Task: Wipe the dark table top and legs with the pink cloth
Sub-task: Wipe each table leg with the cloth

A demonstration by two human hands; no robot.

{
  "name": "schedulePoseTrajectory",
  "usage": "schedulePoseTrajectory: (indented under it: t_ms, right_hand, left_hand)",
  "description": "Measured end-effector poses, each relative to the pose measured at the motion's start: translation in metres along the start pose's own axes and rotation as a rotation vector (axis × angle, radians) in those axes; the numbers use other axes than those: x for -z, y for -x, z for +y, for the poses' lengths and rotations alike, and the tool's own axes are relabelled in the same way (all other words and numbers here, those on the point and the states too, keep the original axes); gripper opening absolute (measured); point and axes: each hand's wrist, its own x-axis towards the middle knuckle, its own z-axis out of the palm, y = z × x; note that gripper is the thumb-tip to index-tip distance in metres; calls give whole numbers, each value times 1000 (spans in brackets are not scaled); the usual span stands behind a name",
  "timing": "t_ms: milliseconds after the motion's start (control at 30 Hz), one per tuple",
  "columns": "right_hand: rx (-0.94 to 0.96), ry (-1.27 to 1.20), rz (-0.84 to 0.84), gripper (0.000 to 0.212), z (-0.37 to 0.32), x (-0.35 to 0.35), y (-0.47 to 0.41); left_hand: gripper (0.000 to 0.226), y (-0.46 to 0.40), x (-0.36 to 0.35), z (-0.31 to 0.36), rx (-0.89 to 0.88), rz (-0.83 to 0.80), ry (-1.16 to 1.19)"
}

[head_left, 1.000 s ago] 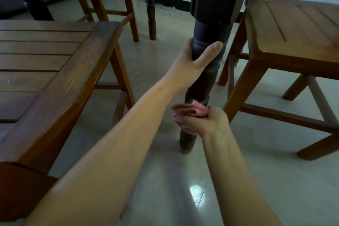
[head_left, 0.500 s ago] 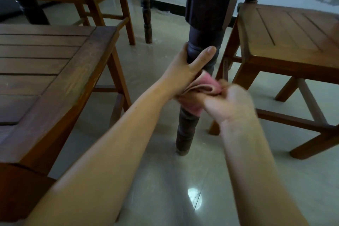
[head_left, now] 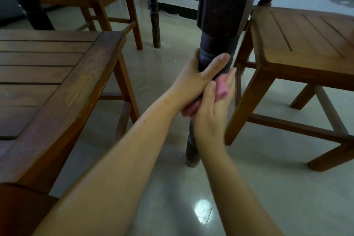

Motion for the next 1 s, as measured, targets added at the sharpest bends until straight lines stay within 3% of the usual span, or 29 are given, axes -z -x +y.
schedulePoseTrajectory:
  t_ms: [67,133,200,267,400,500,533,633,733,800,933,1000]
  right_hand:
    - [-4,-193,151,52,14,-8,-10]
    - [-171,-322,222,37,24,0,-27]
    - [-244,-315,199,40,33,8,-30]
    - [-142,-252,205,38,40,0,-11]
    - [-15,-148,158,54,47,-22,30]
    - [-220,-193,208,20,46,0,-7]
    - [-313,-197,195,17,45,8,-18]
    - [-299,-202,182,18,50,7,-10]
    - [-125,-136,167,54,67,-20,34]
    - [-137,-109,173,62,67,-23,33]
    - [-375,-174,236,27,66,2,-17]
    - [-381,-194,218,31,69,4,-13]
  left_hand:
    - [84,2,-2,1,-16,3,5]
    - [84,2,-2,3,-14,2,17]
    - [67,0,-1,1,2,-8,31]
    - [47,-1,1,-1,5,-15,52]
    - [48,-1,1,-3,-5,-8,52]
    - [50,-2,1,-4,0,-19,64]
    - [51,-2,1,-3,2,-18,62]
    - [58,-3,0,-2,-5,-4,61]
    - [55,-2,0,-3,-5,-6,79]
    - [52,-1,0,-3,-10,-9,72]
    - [51,-3,0,-5,-6,-5,73]
    - [49,-4,0,-6,-12,-11,78]
